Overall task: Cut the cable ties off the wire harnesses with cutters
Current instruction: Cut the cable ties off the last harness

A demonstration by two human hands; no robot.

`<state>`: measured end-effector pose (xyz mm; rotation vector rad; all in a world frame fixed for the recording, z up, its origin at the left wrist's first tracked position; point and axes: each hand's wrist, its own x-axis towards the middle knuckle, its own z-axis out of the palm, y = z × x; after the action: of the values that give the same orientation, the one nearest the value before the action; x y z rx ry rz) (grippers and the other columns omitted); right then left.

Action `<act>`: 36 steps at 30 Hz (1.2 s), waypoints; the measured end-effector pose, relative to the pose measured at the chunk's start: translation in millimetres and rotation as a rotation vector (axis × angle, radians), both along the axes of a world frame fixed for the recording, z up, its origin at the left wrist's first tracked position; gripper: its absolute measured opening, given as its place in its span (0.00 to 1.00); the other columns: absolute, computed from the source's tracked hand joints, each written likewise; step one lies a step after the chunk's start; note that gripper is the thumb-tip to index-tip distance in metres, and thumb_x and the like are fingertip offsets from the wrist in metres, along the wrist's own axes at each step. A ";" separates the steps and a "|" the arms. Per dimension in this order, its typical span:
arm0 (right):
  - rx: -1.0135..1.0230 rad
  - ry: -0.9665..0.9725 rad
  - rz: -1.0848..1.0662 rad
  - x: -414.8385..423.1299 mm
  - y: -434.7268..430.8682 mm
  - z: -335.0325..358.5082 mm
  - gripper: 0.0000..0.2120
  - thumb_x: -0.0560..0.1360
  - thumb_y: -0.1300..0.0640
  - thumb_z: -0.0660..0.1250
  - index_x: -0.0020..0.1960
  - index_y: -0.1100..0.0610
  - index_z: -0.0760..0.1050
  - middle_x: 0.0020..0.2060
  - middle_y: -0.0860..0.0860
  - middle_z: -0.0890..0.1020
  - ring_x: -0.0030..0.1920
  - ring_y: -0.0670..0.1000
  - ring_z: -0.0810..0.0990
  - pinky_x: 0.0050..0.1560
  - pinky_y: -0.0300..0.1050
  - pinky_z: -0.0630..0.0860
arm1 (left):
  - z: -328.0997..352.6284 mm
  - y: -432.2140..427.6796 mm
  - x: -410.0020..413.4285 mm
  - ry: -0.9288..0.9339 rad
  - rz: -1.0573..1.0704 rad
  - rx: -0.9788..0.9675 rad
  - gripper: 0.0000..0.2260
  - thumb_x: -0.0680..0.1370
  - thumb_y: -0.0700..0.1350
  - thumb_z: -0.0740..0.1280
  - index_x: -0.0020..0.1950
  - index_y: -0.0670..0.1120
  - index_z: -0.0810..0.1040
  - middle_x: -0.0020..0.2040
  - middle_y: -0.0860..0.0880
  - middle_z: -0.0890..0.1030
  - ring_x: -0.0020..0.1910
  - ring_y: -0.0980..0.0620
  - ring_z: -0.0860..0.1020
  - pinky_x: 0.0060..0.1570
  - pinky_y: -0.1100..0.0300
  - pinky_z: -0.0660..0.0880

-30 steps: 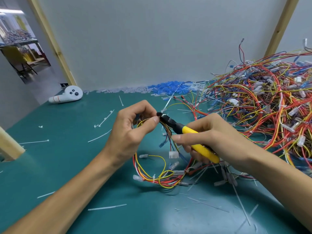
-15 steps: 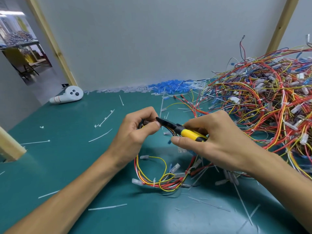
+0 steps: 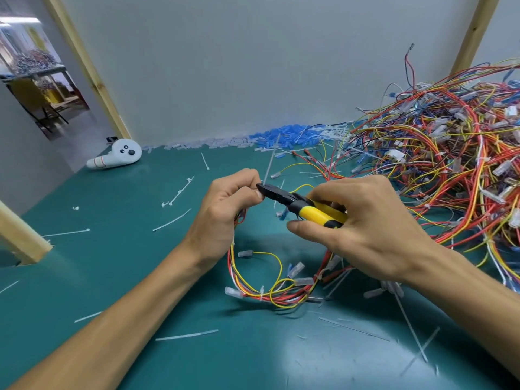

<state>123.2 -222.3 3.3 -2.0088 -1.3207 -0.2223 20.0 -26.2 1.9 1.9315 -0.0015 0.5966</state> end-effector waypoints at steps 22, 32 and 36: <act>0.079 0.894 0.114 11.2 3.1 -1.8 0.16 0.71 0.54 0.78 0.37 0.64 0.77 0.29 0.56 0.77 0.26 0.54 0.71 0.26 0.42 0.68 | -10.2 5.2 7.6 -0.063 0.187 -0.011 0.08 0.74 0.47 0.72 0.50 0.46 0.79 0.42 0.51 0.82 0.41 0.49 0.78 0.47 0.49 0.75; -0.091 1.440 0.331 29.2 5.1 -10.5 0.25 0.71 0.42 0.77 0.50 0.65 0.83 0.37 0.60 0.80 0.31 0.60 0.80 0.29 0.48 0.78 | -9.7 6.6 6.7 -0.114 0.202 0.116 0.06 0.78 0.46 0.73 0.53 0.49 0.80 0.43 0.49 0.84 0.41 0.38 0.82 0.46 0.42 0.80; 0.053 1.061 0.166 21.1 3.1 -7.6 0.19 0.72 0.47 0.76 0.47 0.65 0.83 0.37 0.63 0.82 0.32 0.60 0.81 0.31 0.49 0.79 | -10.3 5.4 6.0 -0.129 0.188 0.119 0.04 0.78 0.44 0.71 0.49 0.45 0.80 0.37 0.43 0.81 0.37 0.38 0.80 0.37 0.55 0.80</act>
<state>144.4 -219.2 -4.2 -1.5405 -0.7418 0.7777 26.0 -20.8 -8.4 2.0181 0.0643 0.8629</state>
